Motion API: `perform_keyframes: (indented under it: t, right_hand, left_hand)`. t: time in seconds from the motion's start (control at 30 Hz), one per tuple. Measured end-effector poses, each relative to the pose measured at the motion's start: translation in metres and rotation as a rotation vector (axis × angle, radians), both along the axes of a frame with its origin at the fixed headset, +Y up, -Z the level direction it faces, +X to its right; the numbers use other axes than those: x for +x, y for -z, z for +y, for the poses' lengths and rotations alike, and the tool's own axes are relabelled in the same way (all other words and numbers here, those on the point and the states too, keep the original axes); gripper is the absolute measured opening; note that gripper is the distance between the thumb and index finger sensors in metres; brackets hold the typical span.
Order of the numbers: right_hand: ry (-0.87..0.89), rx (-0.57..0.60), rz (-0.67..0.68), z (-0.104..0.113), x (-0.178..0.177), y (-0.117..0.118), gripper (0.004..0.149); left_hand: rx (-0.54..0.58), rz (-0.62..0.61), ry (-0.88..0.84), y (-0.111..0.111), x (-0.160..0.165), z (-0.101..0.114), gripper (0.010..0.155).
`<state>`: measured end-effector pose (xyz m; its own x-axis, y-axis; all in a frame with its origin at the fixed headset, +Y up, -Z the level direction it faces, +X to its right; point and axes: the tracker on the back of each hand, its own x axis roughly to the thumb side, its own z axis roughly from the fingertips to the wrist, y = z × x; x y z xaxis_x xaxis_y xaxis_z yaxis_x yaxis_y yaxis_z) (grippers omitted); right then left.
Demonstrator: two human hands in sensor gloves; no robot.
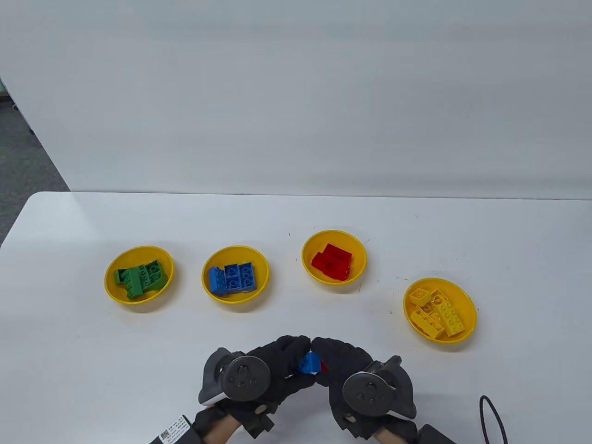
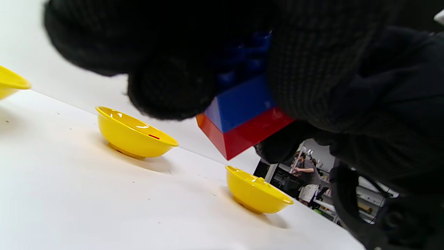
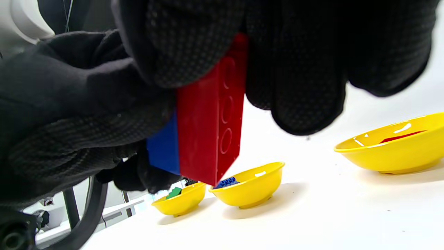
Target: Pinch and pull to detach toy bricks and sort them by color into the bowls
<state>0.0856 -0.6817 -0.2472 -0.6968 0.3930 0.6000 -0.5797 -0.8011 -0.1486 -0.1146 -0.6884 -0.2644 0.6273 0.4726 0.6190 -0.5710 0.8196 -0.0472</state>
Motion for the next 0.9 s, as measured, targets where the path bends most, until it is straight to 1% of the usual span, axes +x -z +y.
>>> perform_keyframes:
  t: [0.17,0.33,0.47,0.5,0.53,0.57,0.6,0.63,0.67,0.77,0.87,0.9]
  right_hand:
    - [0.061,0.020,0.033,0.007,0.004,-0.001,0.063]
    - [0.102,-0.004,0.055,0.006,0.010,0.000,0.063]
    - [0.152,-0.056,0.065,0.007,0.015,0.004,0.063]
    - [0.149,-0.046,0.037,0.006,0.024,0.007,0.063]
    - [0.230,-0.115,0.034,0.005,0.033,0.012,0.063]
    - [0.357,-0.182,0.046,0.001,0.040,0.016,0.062]
    - [0.412,-0.219,0.035,0.000,0.045,0.019,0.062]
    - [0.442,-0.222,0.001,-0.001,0.051,0.022,0.062]
    - [0.449,-0.213,-0.034,-0.001,0.055,0.024,0.062]
    - [0.463,-0.218,-0.059,0.000,0.063,0.026,0.062]
    - [0.460,-0.230,-0.052,0.000,0.067,0.027,0.062]
    - [0.457,-0.229,-0.050,-0.001,0.067,0.027,0.062]
  left_hand:
    - [-0.041,-0.084,-0.044,0.003,0.000,0.003,0.065]
    - [-0.105,-0.129,-0.105,0.009,-0.003,-0.001,0.065]
    - [-0.228,-0.146,-0.199,0.017,-0.007,-0.008,0.065]
    - [-0.263,-0.147,-0.278,0.022,-0.016,-0.011,0.064]
    - [-0.385,-0.177,-0.425,0.027,-0.023,-0.013,0.065]
    - [-0.462,-0.206,-0.586,0.030,-0.030,-0.012,0.064]
    - [-0.475,-0.171,-0.667,0.032,-0.036,-0.010,0.065]
    - [-0.435,-0.114,-0.720,0.037,-0.046,-0.004,0.065]
    - [-0.392,-0.056,-0.697,0.039,-0.056,0.004,0.065]
    - [-0.233,0.120,-0.573,0.041,-0.086,0.026,0.067]
    - [-0.153,0.238,-0.461,0.051,-0.108,0.048,0.068]
    - [-0.145,0.278,-0.419,0.056,-0.111,0.052,0.068]
